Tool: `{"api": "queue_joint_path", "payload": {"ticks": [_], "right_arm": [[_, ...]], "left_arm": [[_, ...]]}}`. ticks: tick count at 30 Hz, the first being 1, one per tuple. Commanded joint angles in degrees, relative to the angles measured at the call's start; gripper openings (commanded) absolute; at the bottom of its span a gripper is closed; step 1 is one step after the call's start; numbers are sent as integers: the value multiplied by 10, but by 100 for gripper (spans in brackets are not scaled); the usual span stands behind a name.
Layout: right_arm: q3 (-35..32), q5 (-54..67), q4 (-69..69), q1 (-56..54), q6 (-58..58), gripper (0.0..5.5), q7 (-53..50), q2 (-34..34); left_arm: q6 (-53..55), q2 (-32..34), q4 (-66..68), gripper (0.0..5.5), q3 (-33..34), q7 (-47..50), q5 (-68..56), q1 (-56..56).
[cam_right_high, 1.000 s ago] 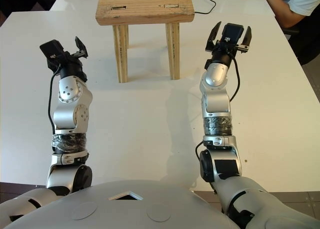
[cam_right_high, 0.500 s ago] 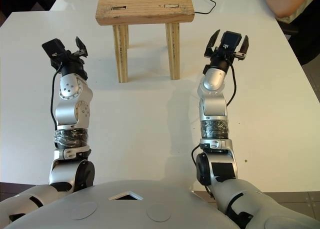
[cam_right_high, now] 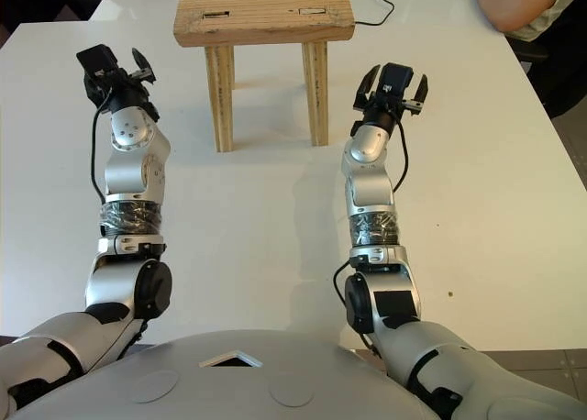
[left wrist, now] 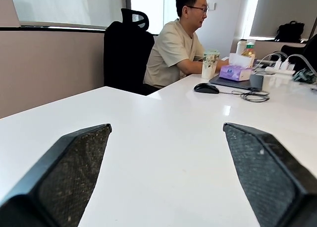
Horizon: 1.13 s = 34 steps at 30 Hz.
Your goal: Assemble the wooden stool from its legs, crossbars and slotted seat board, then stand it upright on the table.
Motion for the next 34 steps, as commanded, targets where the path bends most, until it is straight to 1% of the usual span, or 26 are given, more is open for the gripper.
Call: {"api": "queue_joint_path", "payload": {"ticks": [1, 7, 12, 16, 19, 25, 27, 30, 34], "right_arm": [[-4, 6, -20, 13, 20, 441, -4, 18], [2, -26, -40, 22, 16, 441, -6, -2], [-1, -39, 0, -8, -5, 441, -3, -29], [-9, -35, 22, -24, -10, 441, -23, -18], [1, -36, 45, -43, -22, 441, -13, -18], [-12, -27, 96, -93, -35, 441, -7, -33], [-7, -28, 104, -100, -39, 441, -3, -31], [-4, -30, 94, -90, -25, 441, 1, -27], [15, -36, 89, -80, -22, 441, 22, -22]], "left_arm": [[38, 29, -3, 419, 16, -11, 3, -3], [59, 49, 4, 419, 45, -42, -22, -7], [53, 18, -14, 419, 82, 3, -37, 4], [25, -2, -22, 419, 66, 29, -17, 10], [6, -31, -23, 419, 53, 47, -11, 10], [-39, -68, -15, 419, -10, 62, 39, -5], [-34, -73, -22, 419, -22, 65, 51, -1], [-16, -90, -37, 419, -11, 75, 41, 14], [-10, -90, -42, 419, 1, 78, 38, 19]]}}
